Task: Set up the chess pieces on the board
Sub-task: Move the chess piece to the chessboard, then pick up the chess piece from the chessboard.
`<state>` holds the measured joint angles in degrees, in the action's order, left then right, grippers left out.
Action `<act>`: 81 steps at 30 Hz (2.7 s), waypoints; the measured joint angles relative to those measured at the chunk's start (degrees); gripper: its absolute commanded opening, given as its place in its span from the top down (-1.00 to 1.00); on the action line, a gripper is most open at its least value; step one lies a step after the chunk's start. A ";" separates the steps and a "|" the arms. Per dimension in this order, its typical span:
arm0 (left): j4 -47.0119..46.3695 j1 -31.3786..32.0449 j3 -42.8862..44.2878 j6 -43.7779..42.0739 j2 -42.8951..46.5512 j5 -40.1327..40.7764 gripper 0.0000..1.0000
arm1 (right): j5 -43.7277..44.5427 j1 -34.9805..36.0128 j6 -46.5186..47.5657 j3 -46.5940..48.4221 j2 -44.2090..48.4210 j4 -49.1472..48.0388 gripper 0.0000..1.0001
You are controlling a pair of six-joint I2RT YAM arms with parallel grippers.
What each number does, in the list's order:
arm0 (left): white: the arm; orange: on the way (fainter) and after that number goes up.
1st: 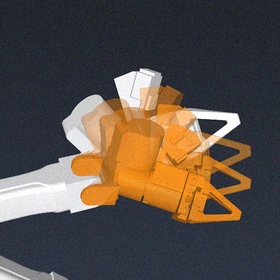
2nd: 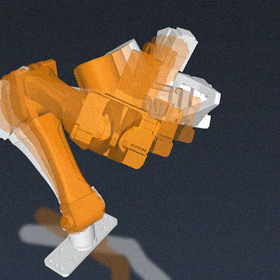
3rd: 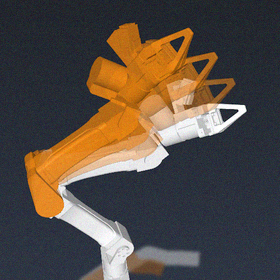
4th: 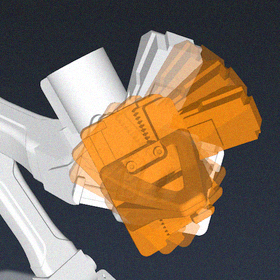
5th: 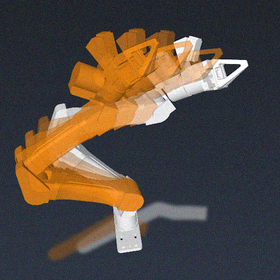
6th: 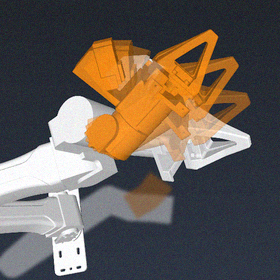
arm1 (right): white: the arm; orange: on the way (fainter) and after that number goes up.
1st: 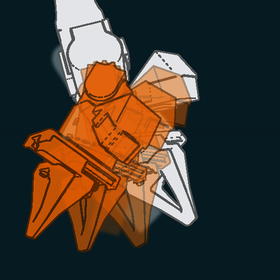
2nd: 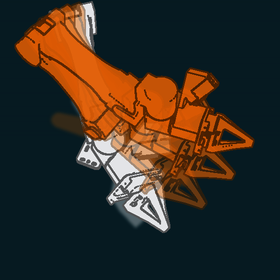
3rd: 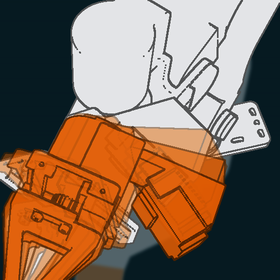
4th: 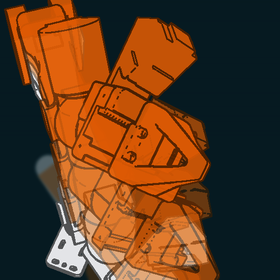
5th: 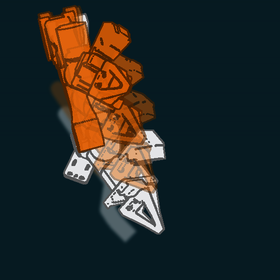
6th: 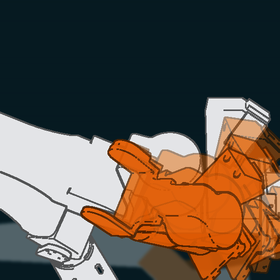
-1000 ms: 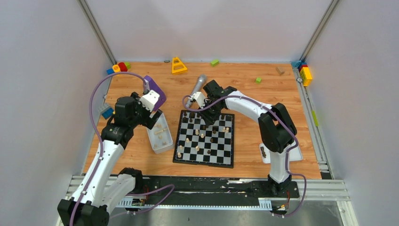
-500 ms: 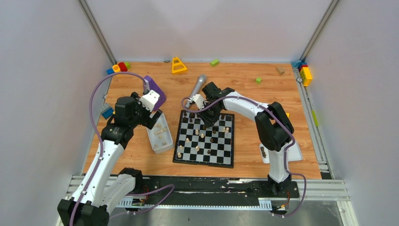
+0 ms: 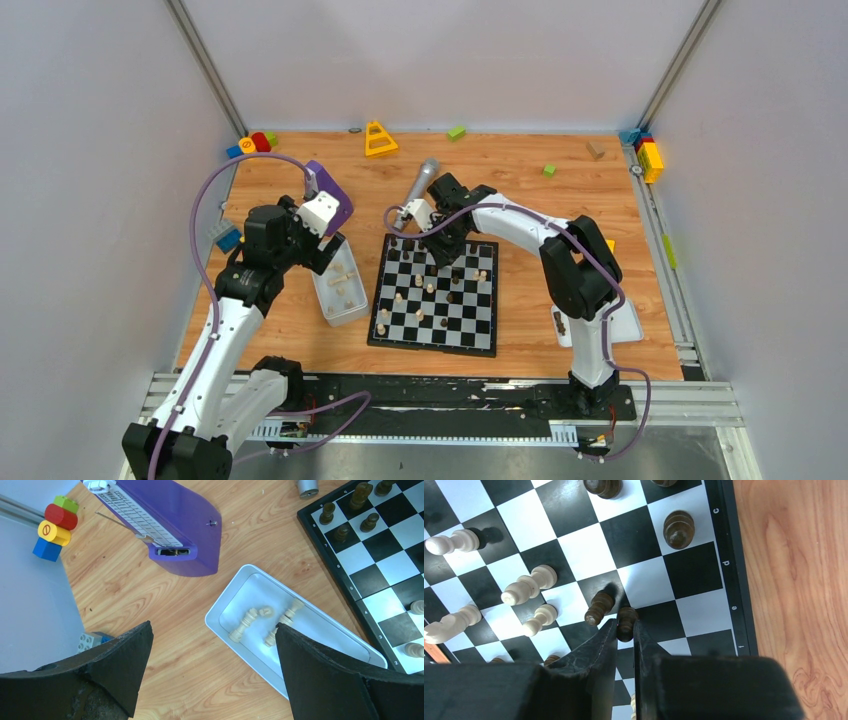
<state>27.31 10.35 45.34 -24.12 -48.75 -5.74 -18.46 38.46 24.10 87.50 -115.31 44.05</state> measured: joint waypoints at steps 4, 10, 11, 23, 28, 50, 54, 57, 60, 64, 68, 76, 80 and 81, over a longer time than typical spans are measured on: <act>0.00 0.00 0.00 -0.02 0.00 0.00 -1.00 | 1.40 0.00 -0.02 0.04 0.00 0.00 0.96; 0.00 0.00 0.00 0.00 0.00 0.00 -1.00 | 3.30 -0.42 -0.04 0.33 0.00 -0.02 0.99; 0.00 0.00 0.00 0.00 0.00 0.00 -1.00 | 3.52 -0.50 -0.04 0.33 0.00 -0.02 1.00; 0.00 0.00 0.00 -0.02 0.13 -0.13 -1.00 | 4.70 -0.94 -0.04 0.37 0.00 0.00 0.43; 0.00 0.00 -0.02 -0.02 0.13 -0.20 -1.00 | 4.37 -1.05 -0.33 0.98 0.00 0.26 0.13; 0.02 0.00 -0.09 0.04 0.17 0.33 -1.00 | 0.96 2.89 -0.22 2.97 1.40 2.01 0.24; 0.02 0.00 -0.11 0.04 0.17 0.31 -1.00 | 0.94 2.93 -0.22 2.97 1.31 2.05 0.28; 0.02 0.00 -0.11 0.04 0.17 0.31 -1.00 | 0.96 2.93 -0.20 2.97 0.96 2.10 0.30; 0.02 0.00 -0.11 0.04 0.24 0.31 -1.00 | 0.98 2.93 -0.20 2.99 0.48 2.12 0.30; 0.02 0.00 -0.11 0.04 0.33 0.31 -1.00 | 0.98 2.93 -0.17 3.04 -0.79 2.21 0.36; 0.02 0.00 -0.11 0.04 0.33 0.31 -1.00 | 0.96 2.93 0.00 3.19 -1.95 2.29 0.64; 0.02 0.00 -0.11 0.04 0.44 0.31 -1.00 | 0.81 2.93 0.00 5.92 -2.08 3.02 0.95; 0.02 0.00 -0.11 0.04 0.55 0.33 -1.00 | 0.76 2.93 -0.02 8.63 -2.73 3.26 0.96; 0.00 0.00 -0.11 0.04 0.59 0.33 -1.00 | 0.76 2.93 0.00 9.09 -3.02 3.21 0.97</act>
<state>27.31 10.35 45.23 -24.08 -48.16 -5.41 -17.69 41.39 24.10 96.60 -118.32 47.27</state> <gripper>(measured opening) 0.998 0.152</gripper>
